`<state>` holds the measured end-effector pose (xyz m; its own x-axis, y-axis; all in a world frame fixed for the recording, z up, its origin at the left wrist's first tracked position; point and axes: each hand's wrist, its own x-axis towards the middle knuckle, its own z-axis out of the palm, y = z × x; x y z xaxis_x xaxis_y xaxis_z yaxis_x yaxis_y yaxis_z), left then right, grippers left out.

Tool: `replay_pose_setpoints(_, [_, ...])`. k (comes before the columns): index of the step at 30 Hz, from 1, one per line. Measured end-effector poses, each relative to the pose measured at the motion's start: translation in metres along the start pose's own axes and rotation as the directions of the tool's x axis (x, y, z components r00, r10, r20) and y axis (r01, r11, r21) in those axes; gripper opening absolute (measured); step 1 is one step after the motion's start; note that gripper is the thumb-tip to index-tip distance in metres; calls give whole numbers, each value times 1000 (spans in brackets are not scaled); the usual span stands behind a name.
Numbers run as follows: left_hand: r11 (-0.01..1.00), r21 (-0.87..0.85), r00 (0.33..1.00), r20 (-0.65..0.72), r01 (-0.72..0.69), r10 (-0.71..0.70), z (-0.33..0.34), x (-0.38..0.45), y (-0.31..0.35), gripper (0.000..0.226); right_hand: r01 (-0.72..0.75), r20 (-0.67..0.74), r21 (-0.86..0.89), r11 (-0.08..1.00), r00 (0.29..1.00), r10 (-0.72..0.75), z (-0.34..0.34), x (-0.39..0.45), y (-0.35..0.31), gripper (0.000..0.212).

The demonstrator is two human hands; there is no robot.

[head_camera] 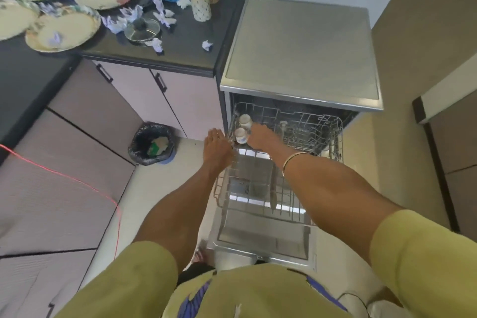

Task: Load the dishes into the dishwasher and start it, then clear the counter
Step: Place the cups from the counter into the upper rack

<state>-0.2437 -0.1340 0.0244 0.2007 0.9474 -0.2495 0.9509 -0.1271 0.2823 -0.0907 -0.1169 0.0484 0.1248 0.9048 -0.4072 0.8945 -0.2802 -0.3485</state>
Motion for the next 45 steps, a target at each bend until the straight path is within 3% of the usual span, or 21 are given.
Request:
replay_pose_setpoints(6, [1000, -11, 1000, -22, -2, 2, -30, 5, -66, 61, -9, 24, 28, 1000, 1000, 8, 11, -5, -74, 34])
replay_pose_setpoints(15, [977, 41, 969, -131, -207, 211, -78, 15, -196, 53, -38, -101, 73, 997, 994, 45, 45, -4, -193, 38])
replay_pose_setpoints(22, [966, 54, 956, -137, -254, 259, -108, 40, -253, 43, -20, -195, 74, 997, 980, 34, 40, 11, -251, 44])
replay_pose_setpoints(26, [966, -6, 944, -212, -259, 252, -135, 66, -264, 51, -10, -238, 85, 996, 971, 30, 30, 34, -273, 44])
replay_pose_setpoints(35, [969, 4, 950, -192, -249, 245, -158, 166, -278, 44, 42, -431, 198, 979, 901, 49, 4, 119, -293, 39])
replay_pose_setpoints(40, [957, 22, 941, -176, -288, 288, -179, 240, -259, 53, 25, -441, 164, 986, 896, 51, -42, 191, -290, 22])
replay_pose_setpoints(45, [942, 52, 917, -217, -331, 334, -208, 319, -232, 51, 10, -467, 191, 981, 880, 82, -102, 255, -279, 23])
